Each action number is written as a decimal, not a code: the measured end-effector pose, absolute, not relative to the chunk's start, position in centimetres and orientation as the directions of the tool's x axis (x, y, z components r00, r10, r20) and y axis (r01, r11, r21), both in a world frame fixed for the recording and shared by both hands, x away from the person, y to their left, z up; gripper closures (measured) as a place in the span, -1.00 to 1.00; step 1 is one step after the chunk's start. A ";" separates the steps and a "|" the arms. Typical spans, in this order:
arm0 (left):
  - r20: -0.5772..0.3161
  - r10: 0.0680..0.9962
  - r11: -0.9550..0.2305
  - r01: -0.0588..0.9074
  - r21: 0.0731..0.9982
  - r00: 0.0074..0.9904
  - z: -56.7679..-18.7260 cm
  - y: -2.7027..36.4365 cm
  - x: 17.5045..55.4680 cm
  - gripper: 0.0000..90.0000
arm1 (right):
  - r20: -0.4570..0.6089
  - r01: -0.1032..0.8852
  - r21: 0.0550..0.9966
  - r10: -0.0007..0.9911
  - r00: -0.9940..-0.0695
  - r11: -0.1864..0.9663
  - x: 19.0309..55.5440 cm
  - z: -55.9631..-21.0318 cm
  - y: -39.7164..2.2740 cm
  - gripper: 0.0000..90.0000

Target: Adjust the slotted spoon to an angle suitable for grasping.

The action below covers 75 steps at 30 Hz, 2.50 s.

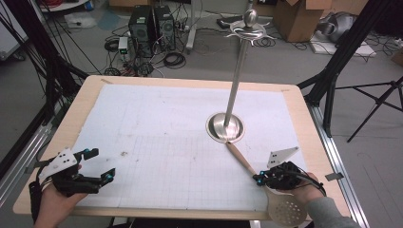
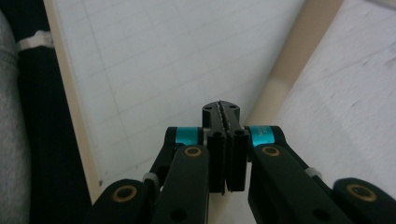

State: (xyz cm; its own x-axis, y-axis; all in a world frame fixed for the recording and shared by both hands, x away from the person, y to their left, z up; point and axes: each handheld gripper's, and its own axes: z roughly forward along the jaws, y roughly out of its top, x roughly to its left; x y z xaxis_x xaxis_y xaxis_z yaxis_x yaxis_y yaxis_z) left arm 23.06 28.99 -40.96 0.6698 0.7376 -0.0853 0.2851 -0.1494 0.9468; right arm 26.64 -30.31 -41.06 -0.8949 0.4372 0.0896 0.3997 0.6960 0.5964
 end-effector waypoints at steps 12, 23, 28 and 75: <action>-0.086 0.736 -0.148 0.284 0.947 0.671 -40.9 29.0 23.1 -0.95 | 0.091 0.402 0.504 0.416 -0.905 0.764 26.1 -41.3 -31.2 1.00; -0.087 0.736 -0.149 0.286 0.947 0.671 -41.0 29.0 23.1 -0.95 | 0.038 0.406 0.485 0.445 -0.895 0.775 26.9 -41.2 -34.1 1.00; -0.088 0.738 -0.149 0.290 0.945 0.668 -41.0 29.1 23.2 -0.95 | 0.046 0.407 0.531 0.455 -0.889 0.743 26.8 -40.6 -33.9 1.00; -0.091 0.733 -0.146 0.287 0.947 0.674 -41.0 29.0 23.2 -0.95 | -0.035 0.466 0.578 0.591 -0.806 0.670 30.6 -41.4 -32.4 1.00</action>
